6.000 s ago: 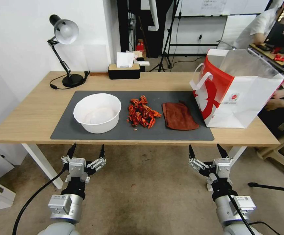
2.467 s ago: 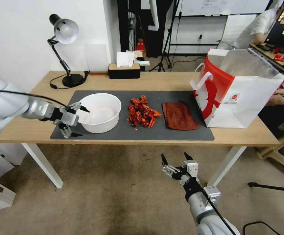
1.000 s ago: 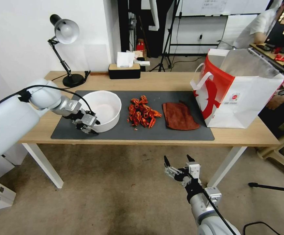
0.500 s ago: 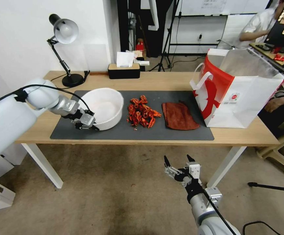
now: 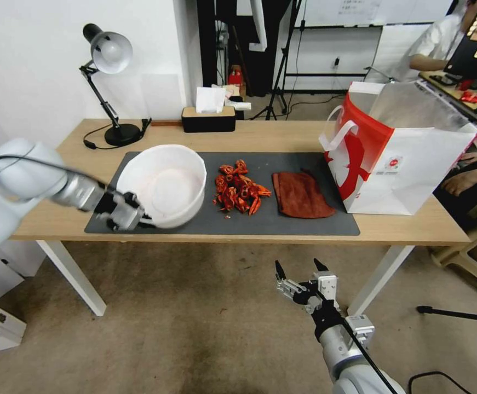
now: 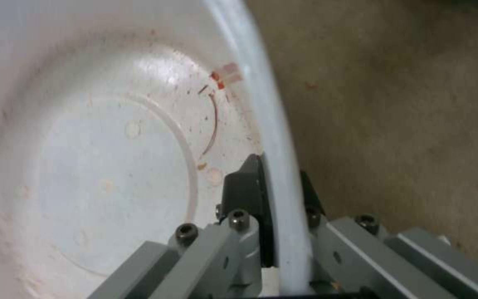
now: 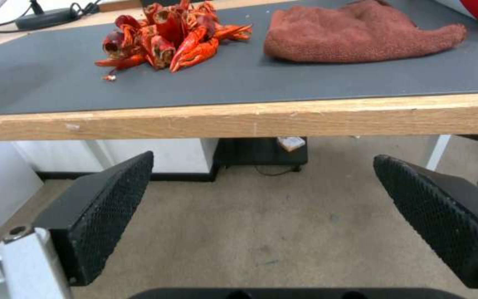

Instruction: Sweep shrimp from table into container with towel, then put container into takeout bag.

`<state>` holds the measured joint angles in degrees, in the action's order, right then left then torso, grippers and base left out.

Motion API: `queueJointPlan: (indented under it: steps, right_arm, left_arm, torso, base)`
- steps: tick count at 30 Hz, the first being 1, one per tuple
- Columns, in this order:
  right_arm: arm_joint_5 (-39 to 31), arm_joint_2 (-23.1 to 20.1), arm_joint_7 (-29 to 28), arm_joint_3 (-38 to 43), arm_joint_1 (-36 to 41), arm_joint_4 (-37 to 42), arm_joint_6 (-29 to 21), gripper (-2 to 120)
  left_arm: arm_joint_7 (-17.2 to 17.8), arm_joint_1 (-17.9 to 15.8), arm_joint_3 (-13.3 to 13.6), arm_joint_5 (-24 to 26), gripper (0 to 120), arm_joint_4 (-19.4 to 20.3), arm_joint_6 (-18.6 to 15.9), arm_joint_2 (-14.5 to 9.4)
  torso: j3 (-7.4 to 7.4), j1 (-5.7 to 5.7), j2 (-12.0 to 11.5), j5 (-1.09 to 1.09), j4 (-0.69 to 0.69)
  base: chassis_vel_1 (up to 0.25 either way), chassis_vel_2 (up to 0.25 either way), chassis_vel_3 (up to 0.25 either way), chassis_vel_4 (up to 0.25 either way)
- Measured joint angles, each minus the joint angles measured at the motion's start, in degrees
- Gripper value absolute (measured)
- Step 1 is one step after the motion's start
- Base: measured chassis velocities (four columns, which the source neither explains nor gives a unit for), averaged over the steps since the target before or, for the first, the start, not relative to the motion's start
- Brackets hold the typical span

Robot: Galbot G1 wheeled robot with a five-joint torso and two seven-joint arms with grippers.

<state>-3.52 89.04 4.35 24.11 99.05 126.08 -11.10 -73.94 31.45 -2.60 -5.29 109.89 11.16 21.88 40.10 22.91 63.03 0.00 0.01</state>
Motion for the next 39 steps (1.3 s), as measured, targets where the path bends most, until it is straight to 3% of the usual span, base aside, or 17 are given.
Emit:
queueJointPlan:
  steps: [1, 2, 3, 5, 15, 17, 18, 20, 21, 23, 24, 26, 28, 29, 30, 35, 39]
  right_arm:
    - [0.0, 0.0, 0.0, 0.0, 0.0, 0.0, 0.0, 100]
    - [0.0, 0.06, 0.0, -0.01, -0.19, -0.09, 0.0, 100]
    - [0.0, 0.06, 0.0, -0.01, -0.19, -0.09, 0.0, 100]
    - [0.04, 0.17, 0.0, -0.04, -0.55, -0.08, 0.0, 100]
    - [0.09, -0.26, -0.15, 0.66, -0.32, 0.27, 0.0, 100]
    - [0.1, -0.34, -0.15, 0.97, -0.1, 0.83, 0.0, 100]
    - [0.1, -0.34, -0.15, 0.97, -0.1, 0.83, 0.0, 100]
    - [0.1, -0.34, -0.15, 1.1, 0.01, 1.31, 0.0, 100]
    - [0.1, -0.34, -0.15, 1.1, 0.01, 1.31, 0.0, 100]
    - [0.1, -0.29, -0.15, 1.19, 0.16, 1.69, 0.0, 100]
    - [0.1, -0.29, -0.15, 1.19, 0.16, 1.69, 0.0, 100]
    - [0.1, -0.3, -0.16, 1.2, 0.52, 2.21, 0.0, 100]
    - [0.1, -0.31, -0.16, 1.23, 0.66, 2.56, 0.0, 100]
    - [0.1, -0.29, -0.16, 1.28, 0.86, 3.18, 0.0, 100]
    - [0.1, -0.29, -0.16, 1.28, 0.86, 3.18, 0.0, 100]
    - [-0.57, -0.38, -0.12, 1.25, 1.82, 5.26, 0.0, 100]
    - [-1.58, -0.63, -0.04, 1.24, 2.06, 6.43, 0.5, 100]
  left_arm:
    - [0.0, 0.0, 0.0, 0.0, 0, 0.0, 0.0, 0.0]
    - [-0.38, 3.42, -1.93, -1.49, 0, 2.1, 1.62, -0.48]
    - [-0.38, 3.42, -1.93, -1.49, 0, 2.1, 1.62, -0.48]
    - [-1.04, 8.84, -4.02, -2.47, 0, 6.11, 3.57, -1.36]
    - [-5.41, 14.26, -5.51, -3.38, 0, 15.05, 6.43, -0.41]
    - [-6.98, 18.33, -5.62, -7.18, 0, 17.38, 9.3, 0.25]
    - [-6.98, 18.33, -5.62, -7.18, 0, 17.38, 9.3, 0.25]
    - [-7.78, 23.47, -5.65, -10.43, 0, 18.08, 10.56, 1.33]
    - [-7.78, 23.47, -5.65, -10.43, 0, 18.08, 10.56, 1.33]
    - [-7.93, 27.4, -5.34, -13.65, 0, 16.36, 11.56, 3.89]
    - [-7.93, 27.4, -5.34, -13.65, 0, 16.36, 11.56, 3.89]
    - [-7.92, 28.59, -4.47, -17.3, 0, 12.16, 12.78, 7.1]
    - [-7.83, 28.44, -3.88, -18.73, 0, 9.63, 13.58, 8.6]
    - [-7.29, 27.54, -2.95, -20.6, 0, 6.34, 14.73, 10.38]
    - [-7.29, 27.54, -2.95, -20.6, 0, 6.34, 14.73, 10.38]
    - [-5.7, 22.29, 0.14, -24.0, 0, -2.57, 16.88, 14.57]
    - [-3.58, 19.82, 2.72, -24.21, 0, -5.68, 16.91, 15.96]
  torso:
    - [0.0, 0.0, 0.0, 0.0, 0.0]
    - [0.0, 0.0, 0.0, -0.01, 0.01]
    - [0.0, 0.0, 0.0, -0.01, 0.01]
    - [0.0, 0.0, 0.0, -0.01, 0.0]
    - [0.01, 0.0, 0.0, 0.01, -0.02]
    - [0.01, 0.0, 0.0, 0.0, -0.02]
    - [0.01, 0.0, 0.0, 0.0, -0.02]
    - [0.0, 0.0, 0.0, 0.0, 0.01]
    - [0.0, 0.0, 0.0, 0.0, 0.01]
    - [0.0, 0.0, 0.0, 0.01, 0.01]
    - [0.0, 0.0, 0.0, 0.01, 0.01]
    - [0.01, 0.0, 0.0, 0.0, 0.0]
    - [0.01, 0.0, 0.0, 0.0, -0.01]
    - [0.01, 0.0, 0.0, -0.01, 0.0]
    - [0.01, 0.0, 0.0, -0.01, 0.0]
    - [0.01, 0.0, -0.01, 0.0, -0.02]
    - [0.01, 0.01, -0.01, 0.0, -0.01]
  base:
    - [0.0, 0.0, 0.0, 0.0]
    - [0.0, 0.0, 0.0, 0.0]
    - [0.0, 0.0, 0.0, 0.0]
    - [0.0, 0.0, 0.0, 0.0]
    - [0.0, 0.0, 0.0, 0.0]
    - [0.0, 0.0, 0.0, 0.0]
    - [0.0, 0.0, 0.0, 0.0]
    - [0.0, 0.0, 0.0, 0.0]
    - [0.0, 0.0, 0.0, 0.0]
    - [0.0, 0.0, 0.0, 0.0]
    - [0.0, 0.0, 0.0, 0.0]
    - [0.0, 0.0, 0.0, 0.0]
    - [0.0, 0.0, 0.0, 0.0]
    - [0.0, 0.0, 0.0, 0.0]
    - [0.0, 0.0, 0.0, 0.0]
    - [0.0, 0.0, 0.0, 0.0]
    - [0.0, 0.0, 0.0, 0.0]
